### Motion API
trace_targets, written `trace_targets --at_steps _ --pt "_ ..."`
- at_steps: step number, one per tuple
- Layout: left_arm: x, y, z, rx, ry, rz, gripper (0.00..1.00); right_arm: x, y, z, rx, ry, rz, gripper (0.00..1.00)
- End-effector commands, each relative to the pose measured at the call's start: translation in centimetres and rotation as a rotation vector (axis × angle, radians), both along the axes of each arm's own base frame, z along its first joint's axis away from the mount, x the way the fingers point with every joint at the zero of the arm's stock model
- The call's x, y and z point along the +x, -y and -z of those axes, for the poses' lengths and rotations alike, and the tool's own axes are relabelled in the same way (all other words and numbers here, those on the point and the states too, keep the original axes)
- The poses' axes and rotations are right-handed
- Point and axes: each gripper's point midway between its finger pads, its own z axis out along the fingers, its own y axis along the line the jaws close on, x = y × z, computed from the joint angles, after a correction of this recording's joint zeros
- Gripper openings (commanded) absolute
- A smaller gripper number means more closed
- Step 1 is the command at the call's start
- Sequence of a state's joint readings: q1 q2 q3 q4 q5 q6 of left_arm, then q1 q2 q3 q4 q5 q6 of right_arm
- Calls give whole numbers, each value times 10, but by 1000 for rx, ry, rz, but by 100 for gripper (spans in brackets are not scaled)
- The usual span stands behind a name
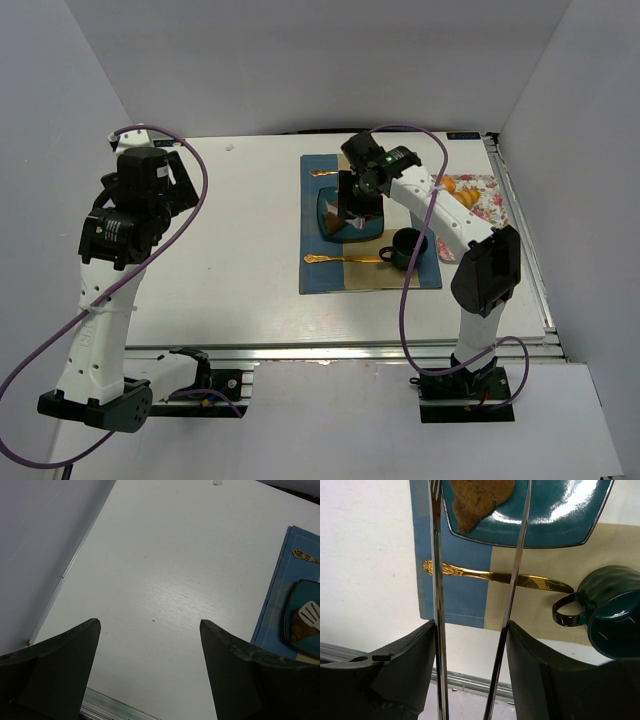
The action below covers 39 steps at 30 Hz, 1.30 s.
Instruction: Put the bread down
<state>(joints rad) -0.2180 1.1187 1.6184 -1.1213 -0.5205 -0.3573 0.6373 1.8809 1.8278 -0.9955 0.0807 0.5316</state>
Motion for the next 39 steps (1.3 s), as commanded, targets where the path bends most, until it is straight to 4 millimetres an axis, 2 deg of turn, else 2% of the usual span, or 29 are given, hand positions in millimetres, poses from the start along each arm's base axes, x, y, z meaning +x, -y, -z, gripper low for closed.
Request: trace_targets --at_steps 1,11,15,17,18,20,21,23,24,25,26,28,31,33,36,38,39 --pt "-6 -2 -6 -4 24 -7 92 11 -6 -31 40 82 15 61" --pt "-6 -2 -7 -5 28 -7 92 20 -10 -70 92 150 55 62" --pt "-7 -2 -8 -7 32 -7 92 20 0 -86 100 194 116 62" --pt "-7 -2 -8 -5 30 -7 92 23 15 -90 90 208 203 62" --pt "-7 -2 -8 -7 32 -7 92 20 24 -100 107 225 239 62" --pt "-7 -2 -9 -7 33 -5 92 21 48 -97 98 218 337 62" --pt "-7 -2 -10 -7 34 -5 92 18 59 -107 133 232 386 62" --pt "-7 -1 -11 -11 37 2 92 21 84 -101 143 218 446 62" --pt "-6 0 -10 -11 36 5 92 18 95 -108 154 236 450 62" --pt "-6 0 -10 -11 35 5 92 21 109 -109 161 236 469 62" --pt "-6 1 -10 -14 36 9 92 22 117 -105 158 236 468 62" --pt "-5 2 -9 -15 36 14 92 22 136 -110 144 259 453 62" --pt "-3 3 -8 -18 36 19 92 20 152 -112 96 276 425 63" --pt "-3 4 -7 -21 37 23 92 19 154 -116 84 284 404 63" --pt "-3 5 -7 -24 38 25 92 21 143 -120 122 292 356 63" --pt "-3 5 -6 -28 39 25 92 19 126 -123 140 305 299 63" --pt "-3 5 -6 -28 37 26 92 19 105 -125 161 311 246 63"
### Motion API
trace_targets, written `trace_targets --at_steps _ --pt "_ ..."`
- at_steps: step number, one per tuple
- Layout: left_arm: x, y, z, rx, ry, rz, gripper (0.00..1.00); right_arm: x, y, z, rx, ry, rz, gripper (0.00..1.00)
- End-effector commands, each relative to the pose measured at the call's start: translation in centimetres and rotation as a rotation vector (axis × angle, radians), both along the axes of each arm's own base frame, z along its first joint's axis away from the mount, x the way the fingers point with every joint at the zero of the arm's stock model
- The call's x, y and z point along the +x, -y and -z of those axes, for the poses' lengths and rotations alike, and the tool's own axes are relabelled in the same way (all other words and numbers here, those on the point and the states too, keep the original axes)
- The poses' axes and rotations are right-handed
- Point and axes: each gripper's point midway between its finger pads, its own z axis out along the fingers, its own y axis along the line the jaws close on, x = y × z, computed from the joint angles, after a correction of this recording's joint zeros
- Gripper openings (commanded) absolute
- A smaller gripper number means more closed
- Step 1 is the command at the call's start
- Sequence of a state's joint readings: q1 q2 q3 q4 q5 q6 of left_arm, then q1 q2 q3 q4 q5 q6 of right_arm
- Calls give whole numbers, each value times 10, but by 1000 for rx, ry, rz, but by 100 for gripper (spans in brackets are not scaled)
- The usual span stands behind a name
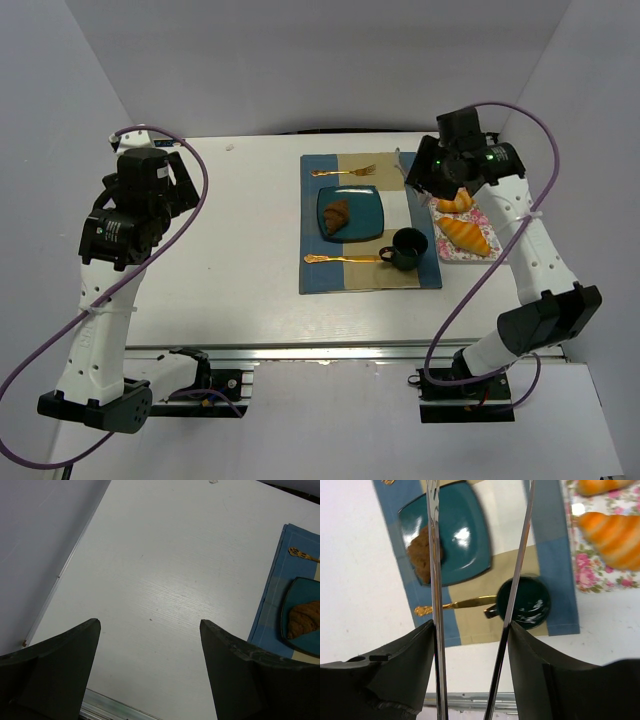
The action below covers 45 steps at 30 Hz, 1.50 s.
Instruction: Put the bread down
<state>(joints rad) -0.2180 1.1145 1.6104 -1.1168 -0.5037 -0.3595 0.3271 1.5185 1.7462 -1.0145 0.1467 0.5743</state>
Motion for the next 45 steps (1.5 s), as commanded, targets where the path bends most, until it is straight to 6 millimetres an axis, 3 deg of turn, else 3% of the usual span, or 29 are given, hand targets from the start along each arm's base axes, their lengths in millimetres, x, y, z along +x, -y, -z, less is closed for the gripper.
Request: trace_targets --at_steps 1,3,4,5,7,9,14,15,18,22,29,36,42,45 --pt "-3 2 -7 -18 36 10 92 2 -48 -18 39 86 -167 63" --pt "-3 2 -7 -16 36 8 92 3 -79 -9 38 73 -228 63" --pt "-4 0 -9 -14 40 2 92 -4 -108 -14 42 93 -284 63" --pt "-4 0 -9 -12 39 0 92 -3 -126 0 33 66 -304 63" --pt "-5 -1 -10 -11 42 -6 92 -10 -165 3 49 79 -325 63" --pt "-6 -2 -11 -8 41 -10 92 -17 -201 23 46 59 -337 63" --pt "-8 -3 -14 -17 48 -19 92 -13 -249 60 17 84 -343 63" --pt "-9 -3 -14 -21 47 -23 92 -18 -259 72 0 77 -369 63" --pt "-14 -4 -15 -27 53 -27 92 -28 -283 85 -11 90 -416 63" --pt "-20 -5 -13 -28 48 -25 92 -46 -303 119 -83 69 -435 63" --pt "-23 -4 -13 -46 68 -22 92 -101 -329 171 -145 89 -474 64" --pt "-31 -3 -11 -57 67 -11 92 -124 -331 237 -163 1 -418 64" --pt "-38 -4 -12 -46 62 3 92 -135 -331 264 -182 -55 -410 69" --pt "-37 -3 -12 -41 60 11 92 -137 -332 261 -187 -55 -409 76"
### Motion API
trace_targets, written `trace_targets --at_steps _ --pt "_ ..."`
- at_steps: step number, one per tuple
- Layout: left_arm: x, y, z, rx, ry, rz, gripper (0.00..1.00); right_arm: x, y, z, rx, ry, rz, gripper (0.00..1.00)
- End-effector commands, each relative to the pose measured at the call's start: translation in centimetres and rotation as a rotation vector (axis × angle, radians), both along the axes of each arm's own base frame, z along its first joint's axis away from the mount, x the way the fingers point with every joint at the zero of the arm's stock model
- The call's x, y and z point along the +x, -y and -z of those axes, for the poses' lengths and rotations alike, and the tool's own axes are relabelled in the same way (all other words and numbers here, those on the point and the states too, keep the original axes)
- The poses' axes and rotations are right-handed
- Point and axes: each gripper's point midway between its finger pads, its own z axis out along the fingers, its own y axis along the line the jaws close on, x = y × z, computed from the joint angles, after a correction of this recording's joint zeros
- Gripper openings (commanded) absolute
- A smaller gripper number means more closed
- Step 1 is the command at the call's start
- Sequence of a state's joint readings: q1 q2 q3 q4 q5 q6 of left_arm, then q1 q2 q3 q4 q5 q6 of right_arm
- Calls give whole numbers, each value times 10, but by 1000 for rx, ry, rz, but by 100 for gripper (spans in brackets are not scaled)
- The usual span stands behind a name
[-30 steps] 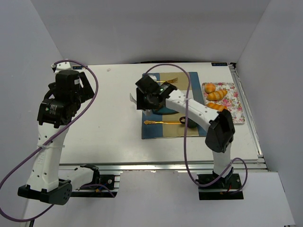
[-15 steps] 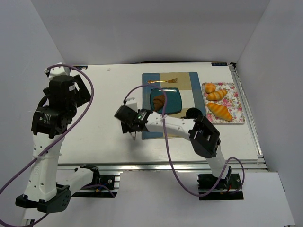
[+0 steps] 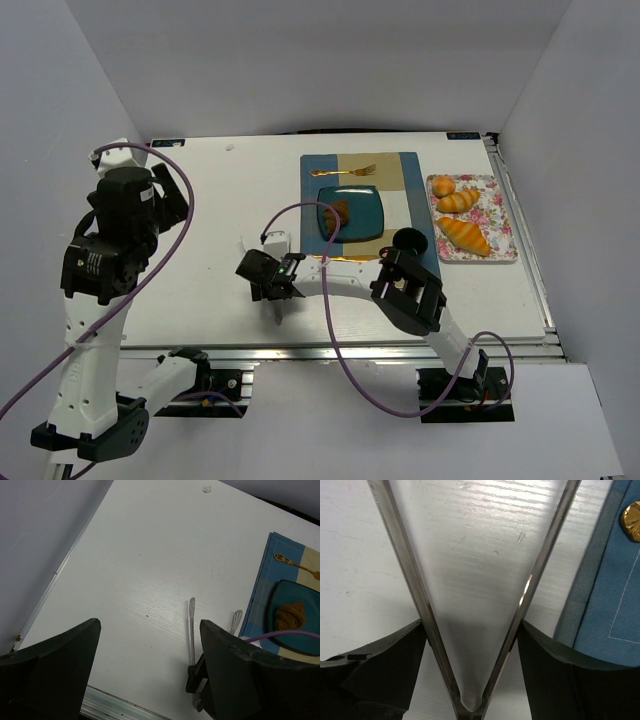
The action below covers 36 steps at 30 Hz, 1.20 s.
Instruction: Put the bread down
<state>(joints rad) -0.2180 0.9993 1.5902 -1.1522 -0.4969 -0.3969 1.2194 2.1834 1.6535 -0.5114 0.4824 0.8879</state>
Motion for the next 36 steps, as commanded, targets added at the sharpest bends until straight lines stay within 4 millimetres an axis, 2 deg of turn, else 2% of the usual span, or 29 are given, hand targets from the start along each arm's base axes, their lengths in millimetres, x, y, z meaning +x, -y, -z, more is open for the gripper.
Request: trace_targets --at_steps 1,2,5,6,9,15,16,17,18,20,21,22,23,24,26,27,29,30,32,33,36 --pt "-5 1 0 10 -8 21 92 0 -3 2 7 4 34 78" --pt "-4 1 0 10 -7 23 92 0 -4 -4 9 14 24 80" --pt "-3 1 -3 10 -1 21 92 6 -13 -38 30 63 -17 88" --pt "-3 0 -5 11 7 11 92 9 -20 -57 57 86 -30 89" --pt "-3 -5 -11 14 23 -18 93 11 -22 -99 78 116 -67 89" --pt "-15 -26 -47 24 128 -138 98 -4 14 -154 47 104 -93 89" --pt "-17 -31 -56 24 156 -167 98 -8 24 -171 63 109 -98 89" --pt "-18 -32 -59 23 168 -178 98 -10 30 -178 69 111 -98 89" --pt "-18 -33 -62 20 177 -187 98 -14 41 -197 102 121 -92 89" --pt "-17 -35 -63 12 180 -208 98 -20 61 -197 85 114 -88 89" --pt "-14 -34 -61 12 171 -211 98 -25 72 -213 123 119 -70 89" --pt "-14 -34 -60 7 170 -217 98 -27 78 -217 135 115 -65 89" --pt "-12 -33 -56 -2 164 -220 98 -31 88 -212 122 101 -58 89" --pt "-11 -32 -53 -8 161 -220 98 -33 97 -224 153 107 -48 89" --pt "-11 -31 -51 -31 179 -224 98 -36 108 -225 163 100 -20 89" --pt "-9 -30 -42 -32 161 -225 98 -38 119 -232 170 105 -2 89" --pt "-10 -30 -37 -54 170 -236 98 -35 133 -235 167 126 52 89" --pt "-8 -28 -27 -55 148 -233 98 -36 145 -236 159 136 70 89" --pt "-6 -24 -20 -79 151 -225 98 -33 157 -238 159 161 116 89" --pt "-3 -20 -9 -88 127 -206 98 -35 167 -237 159 166 125 89" --pt "2 -12 1 -134 140 -186 98 -37 184 -237 173 182 151 89"
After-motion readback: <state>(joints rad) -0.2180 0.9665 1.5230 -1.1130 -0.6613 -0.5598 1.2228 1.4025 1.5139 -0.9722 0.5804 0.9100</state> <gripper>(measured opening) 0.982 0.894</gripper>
